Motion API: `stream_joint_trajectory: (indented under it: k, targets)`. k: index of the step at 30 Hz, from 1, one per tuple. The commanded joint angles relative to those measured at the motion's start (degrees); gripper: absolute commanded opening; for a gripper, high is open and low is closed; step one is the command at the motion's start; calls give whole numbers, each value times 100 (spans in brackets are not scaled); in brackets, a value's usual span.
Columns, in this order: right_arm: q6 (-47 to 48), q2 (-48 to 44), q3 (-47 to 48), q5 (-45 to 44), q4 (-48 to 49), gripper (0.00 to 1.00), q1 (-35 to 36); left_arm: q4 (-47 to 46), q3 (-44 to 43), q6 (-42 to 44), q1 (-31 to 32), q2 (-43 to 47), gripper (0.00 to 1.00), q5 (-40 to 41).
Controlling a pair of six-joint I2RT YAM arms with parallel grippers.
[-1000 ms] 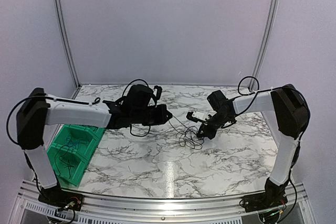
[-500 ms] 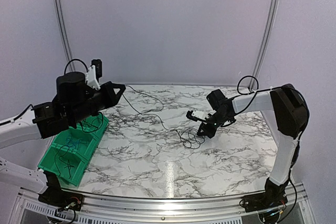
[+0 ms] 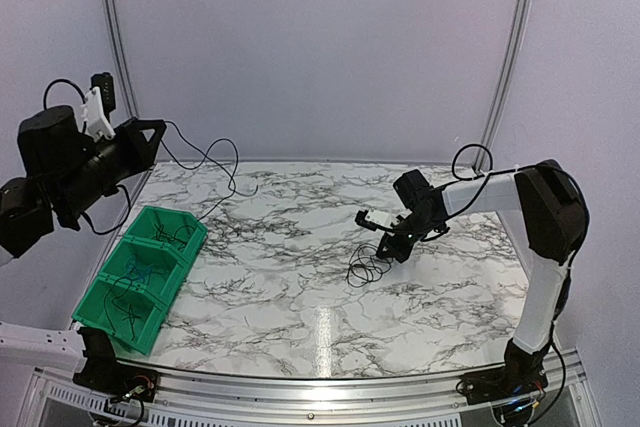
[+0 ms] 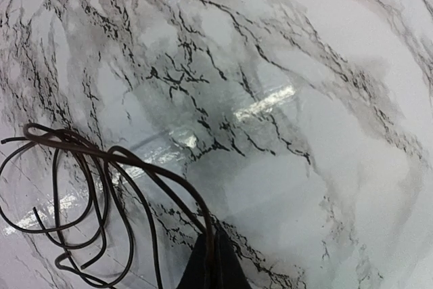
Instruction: Untangle the cables
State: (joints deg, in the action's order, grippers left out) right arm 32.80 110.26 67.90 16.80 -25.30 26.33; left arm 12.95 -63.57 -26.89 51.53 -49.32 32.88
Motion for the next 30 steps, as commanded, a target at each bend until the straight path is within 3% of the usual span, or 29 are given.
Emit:
stream_joint_trajectory:
  k: [1,5,13,20,30]
  targets:
    - [-58,286,-40,-695,-301,0,-145,882,-758,589,-11,212,0,621]
    - [-40,267,-40,-700,-309,0,-146,1558,-1062,378,-11,102,0,800]
    - [-12,246,-49,-688,-312,0,-145,2783,-769,-288,-13,243,0,1039]
    - [0,272,-26,-660,-358,0,-147,4935,-530,-1479,-11,559,0,1118]
    - [13,408,8,-636,-412,0,-148,6575,415,-2963,-19,1460,0,736]
